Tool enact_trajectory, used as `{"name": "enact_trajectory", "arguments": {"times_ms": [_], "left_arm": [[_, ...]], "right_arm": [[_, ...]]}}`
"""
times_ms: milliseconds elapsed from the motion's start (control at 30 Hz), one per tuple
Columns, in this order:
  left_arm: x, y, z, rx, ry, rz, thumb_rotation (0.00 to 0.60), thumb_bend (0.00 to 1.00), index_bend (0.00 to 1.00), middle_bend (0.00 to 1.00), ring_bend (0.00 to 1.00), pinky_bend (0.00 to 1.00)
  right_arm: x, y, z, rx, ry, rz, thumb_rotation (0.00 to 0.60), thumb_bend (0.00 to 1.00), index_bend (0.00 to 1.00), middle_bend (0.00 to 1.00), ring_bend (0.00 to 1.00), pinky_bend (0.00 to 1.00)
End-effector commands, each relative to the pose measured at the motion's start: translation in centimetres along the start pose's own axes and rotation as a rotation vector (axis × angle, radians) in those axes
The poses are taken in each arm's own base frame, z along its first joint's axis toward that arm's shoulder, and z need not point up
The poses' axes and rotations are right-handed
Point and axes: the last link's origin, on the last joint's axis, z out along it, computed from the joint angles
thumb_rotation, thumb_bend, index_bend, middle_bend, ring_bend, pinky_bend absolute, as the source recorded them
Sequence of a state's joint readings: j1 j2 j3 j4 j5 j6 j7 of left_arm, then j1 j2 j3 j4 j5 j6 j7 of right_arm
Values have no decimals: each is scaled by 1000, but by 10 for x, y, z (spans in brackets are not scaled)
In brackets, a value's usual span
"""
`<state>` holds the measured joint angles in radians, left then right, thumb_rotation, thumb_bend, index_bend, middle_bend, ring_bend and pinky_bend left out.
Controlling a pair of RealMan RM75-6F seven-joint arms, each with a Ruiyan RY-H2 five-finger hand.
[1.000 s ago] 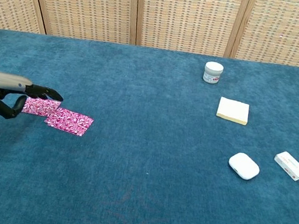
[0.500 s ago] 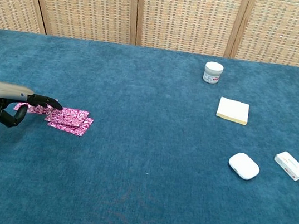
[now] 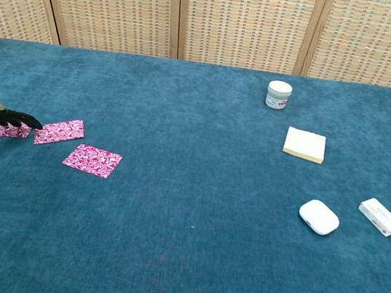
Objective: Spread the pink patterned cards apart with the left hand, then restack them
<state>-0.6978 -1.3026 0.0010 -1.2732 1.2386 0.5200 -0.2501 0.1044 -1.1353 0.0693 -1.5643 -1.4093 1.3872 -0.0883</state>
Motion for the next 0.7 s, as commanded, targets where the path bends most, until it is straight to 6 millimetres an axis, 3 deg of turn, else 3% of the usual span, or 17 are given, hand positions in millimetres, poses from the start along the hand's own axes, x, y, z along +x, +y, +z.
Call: {"name": "enact_trajectory", "arguments": {"times_ms": [33,533,700], "left_arm": [[2,-10,-2,22,5,-12,600,1000,35,0,0,0],[8,-45,-12,89,24,-35,600,1000,35,0,0,0],[8,-45,-13,78,34,-51,600,1000,35,0,0,0]], "right_arm": [[0,0,0,0,0,0,600,0,0,0,0,0],[0,0,-1,2,-3,0,600,0,0,0,0,0],[0,0,-1,2,-3,2,600,0,0,0,0,0]]}}
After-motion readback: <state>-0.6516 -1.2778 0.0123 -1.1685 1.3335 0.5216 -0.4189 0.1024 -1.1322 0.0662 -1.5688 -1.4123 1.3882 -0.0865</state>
